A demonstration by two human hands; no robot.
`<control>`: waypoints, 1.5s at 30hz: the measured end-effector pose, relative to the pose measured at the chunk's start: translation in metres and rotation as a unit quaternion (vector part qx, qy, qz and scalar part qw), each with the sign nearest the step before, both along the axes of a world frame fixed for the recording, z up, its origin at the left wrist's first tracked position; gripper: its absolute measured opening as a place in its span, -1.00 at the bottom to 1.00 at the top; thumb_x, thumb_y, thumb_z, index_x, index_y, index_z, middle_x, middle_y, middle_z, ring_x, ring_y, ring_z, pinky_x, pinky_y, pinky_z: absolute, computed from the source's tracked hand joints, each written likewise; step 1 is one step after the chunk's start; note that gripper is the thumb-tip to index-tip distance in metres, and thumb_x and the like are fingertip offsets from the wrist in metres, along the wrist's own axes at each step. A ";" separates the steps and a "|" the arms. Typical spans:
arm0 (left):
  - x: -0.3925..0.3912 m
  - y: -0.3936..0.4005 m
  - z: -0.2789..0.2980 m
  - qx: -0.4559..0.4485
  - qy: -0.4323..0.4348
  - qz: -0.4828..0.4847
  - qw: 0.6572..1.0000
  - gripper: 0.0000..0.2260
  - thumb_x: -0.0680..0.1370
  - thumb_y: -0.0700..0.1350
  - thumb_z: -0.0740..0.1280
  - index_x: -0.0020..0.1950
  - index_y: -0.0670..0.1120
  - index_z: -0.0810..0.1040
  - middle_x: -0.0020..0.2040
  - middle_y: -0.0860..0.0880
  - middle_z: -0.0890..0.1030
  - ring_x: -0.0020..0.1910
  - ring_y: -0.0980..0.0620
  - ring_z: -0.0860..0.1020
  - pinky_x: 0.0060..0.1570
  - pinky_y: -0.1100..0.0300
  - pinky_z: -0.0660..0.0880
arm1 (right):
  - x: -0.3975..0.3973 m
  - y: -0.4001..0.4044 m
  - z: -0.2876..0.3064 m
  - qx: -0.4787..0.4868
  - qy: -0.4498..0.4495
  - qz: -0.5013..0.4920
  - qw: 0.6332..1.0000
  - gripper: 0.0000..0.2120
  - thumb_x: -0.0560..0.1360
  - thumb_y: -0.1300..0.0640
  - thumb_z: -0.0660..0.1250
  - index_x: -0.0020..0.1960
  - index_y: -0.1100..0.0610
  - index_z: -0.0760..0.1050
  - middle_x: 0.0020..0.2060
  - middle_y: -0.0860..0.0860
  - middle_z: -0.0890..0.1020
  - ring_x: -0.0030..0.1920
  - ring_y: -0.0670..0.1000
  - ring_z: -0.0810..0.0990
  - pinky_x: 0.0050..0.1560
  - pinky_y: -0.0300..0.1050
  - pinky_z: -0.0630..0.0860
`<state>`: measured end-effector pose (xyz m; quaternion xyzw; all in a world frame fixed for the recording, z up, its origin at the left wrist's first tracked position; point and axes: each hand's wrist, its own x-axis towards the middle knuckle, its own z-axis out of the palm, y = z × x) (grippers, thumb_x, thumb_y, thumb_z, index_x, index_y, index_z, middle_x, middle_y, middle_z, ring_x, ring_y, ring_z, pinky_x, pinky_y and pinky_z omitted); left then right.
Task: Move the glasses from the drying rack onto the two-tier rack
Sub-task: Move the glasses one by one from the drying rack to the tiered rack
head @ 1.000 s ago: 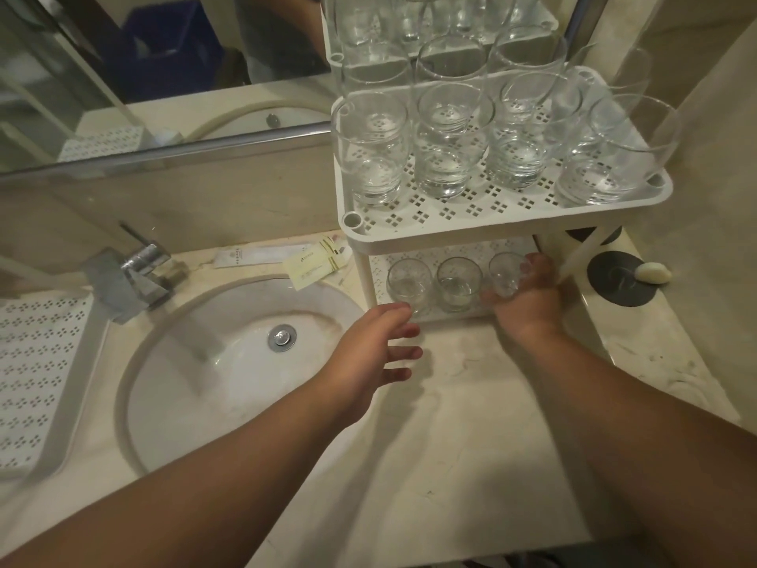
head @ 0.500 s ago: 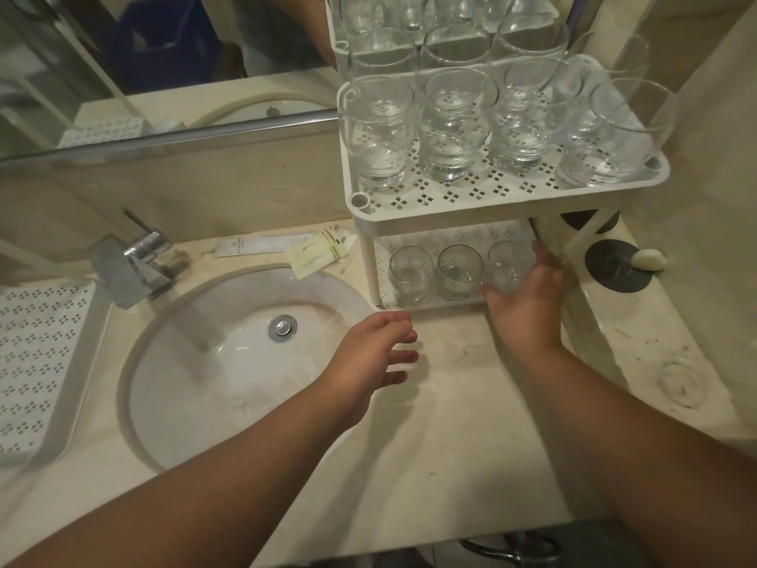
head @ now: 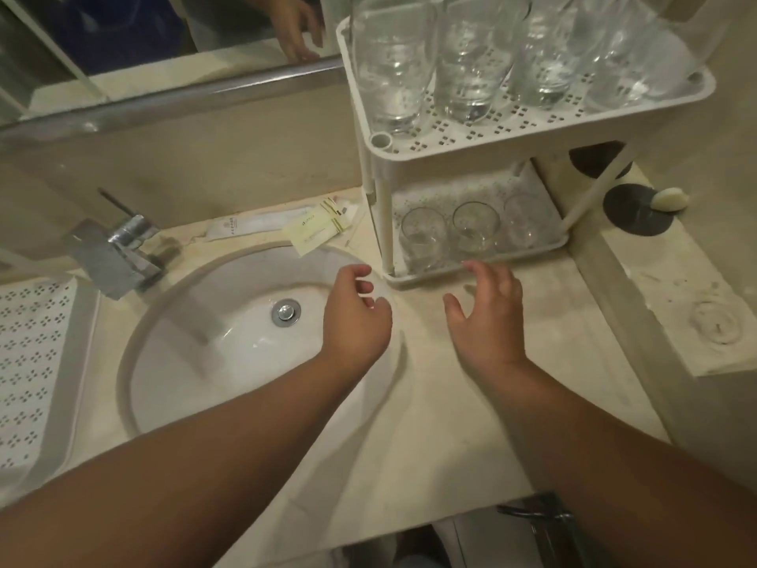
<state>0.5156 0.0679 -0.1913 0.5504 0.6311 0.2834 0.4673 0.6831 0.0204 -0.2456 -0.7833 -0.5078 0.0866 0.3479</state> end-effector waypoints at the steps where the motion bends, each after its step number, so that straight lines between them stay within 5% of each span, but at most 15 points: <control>1: -0.002 0.006 -0.004 0.016 0.013 -0.013 1.000 -0.64 0.55 -0.28 0.21 0.25 0.10 0.41 0.08 0.05 0.52 -0.07 0.07 0.53 -0.02 0.01 0.56 | -0.002 0.001 -0.005 -0.013 -0.025 -0.005 1.000 -0.56 0.46 0.08 0.42 0.32 0.09 0.46 0.16 0.15 0.50 0.18 0.20 0.44 0.15 0.15 0.49; 6: -0.011 0.053 -0.017 0.112 0.096 -0.094 0.985 -0.61 0.60 -0.30 0.20 0.34 0.07 0.45 0.14 0.02 0.51 -0.10 0.20 0.51 -0.06 0.31 0.43 | -0.014 0.010 -0.027 -0.023 -0.103 -0.033 0.994 -0.56 0.48 0.07 0.37 0.33 0.10 0.44 0.14 0.22 0.44 0.11 0.25 0.44 0.03 0.16 0.49; 14: -0.012 0.106 -0.026 0.221 0.164 -0.243 0.930 -0.69 0.60 -0.13 0.33 0.34 0.04 0.48 0.11 0.04 0.50 -0.17 0.37 0.51 -0.17 0.52 0.33 | -0.032 0.015 -0.050 -0.015 -0.137 -0.050 0.989 -0.46 0.50 -0.01 0.32 0.44 0.09 0.34 0.29 0.18 0.35 0.23 0.21 0.40 0.18 0.12 0.40; 19: -0.003 0.128 -0.025 0.292 0.159 -0.316 0.889 -0.68 0.56 -0.18 0.36 0.32 -0.07 0.50 0.17 -0.09 0.57 0.03 -0.01 0.54 0.03 0.05 0.51 | -0.032 0.017 -0.057 -0.007 -0.156 -0.018 0.988 -0.53 0.53 0.04 0.27 0.42 0.09 0.38 0.36 0.16 0.35 0.25 0.18 0.44 0.18 0.16 0.42; 21: 0.002 0.135 -0.022 0.289 0.156 -0.336 0.883 -0.59 0.54 -0.13 0.42 0.38 -0.04 0.47 0.23 -0.04 0.56 0.11 -0.01 0.53 0.07 0.08 0.52 | -0.032 0.018 -0.059 -0.006 -0.153 -0.018 0.988 -0.54 0.54 0.04 0.24 0.42 0.08 0.38 0.38 0.15 0.34 0.21 0.17 0.47 0.19 0.14 0.40; 26: 0.015 0.147 -0.017 0.190 0.114 -0.372 0.902 -0.36 0.45 -0.10 0.50 0.49 0.06 0.37 0.23 0.15 0.45 0.09 0.13 0.48 -0.07 0.52 0.36 | -0.034 0.019 -0.061 -0.008 -0.169 -0.025 0.985 -0.53 0.55 0.03 0.23 0.44 0.07 0.34 0.40 0.17 0.30 0.19 0.18 0.45 0.20 0.13 0.37; 34: 0.027 0.170 0.000 0.144 0.151 -0.462 0.862 -0.10 0.25 0.07 0.66 0.51 0.06 0.33 0.10 0.06 0.50 -0.02 0.09 0.53 0.11 0.04 0.56 | -0.035 0.020 -0.059 -0.027 -0.175 -0.030 0.984 -0.52 0.56 0.03 0.23 0.46 0.08 0.32 0.42 0.17 0.30 0.19 0.19 0.45 0.21 0.14 0.37; 41: 0.041 0.187 0.003 0.079 0.159 -0.516 0.838 -0.11 0.31 0.00 0.65 0.54 0.16 0.27 0.23 -0.01 0.52 -0.02 0.16 0.60 0.02 0.25 0.57 | -0.035 0.020 -0.059 -0.032 -0.185 -0.026 0.982 -0.52 0.55 0.04 0.27 0.45 0.09 0.32 0.41 0.17 0.30 0.20 0.18 0.45 0.19 0.15 0.40; 45: 0.049 0.187 0.007 0.091 0.179 -0.536 0.820 -0.25 0.28 0.08 0.65 0.42 0.17 0.44 0.20 0.08 0.54 0.00 0.17 0.61 -0.06 0.41 0.53 | -0.035 0.020 -0.060 -0.028 -0.194 -0.031 0.980 -0.52 0.54 0.03 0.28 0.43 0.09 0.33 0.41 0.17 0.30 0.19 0.17 0.44 0.17 0.13 0.39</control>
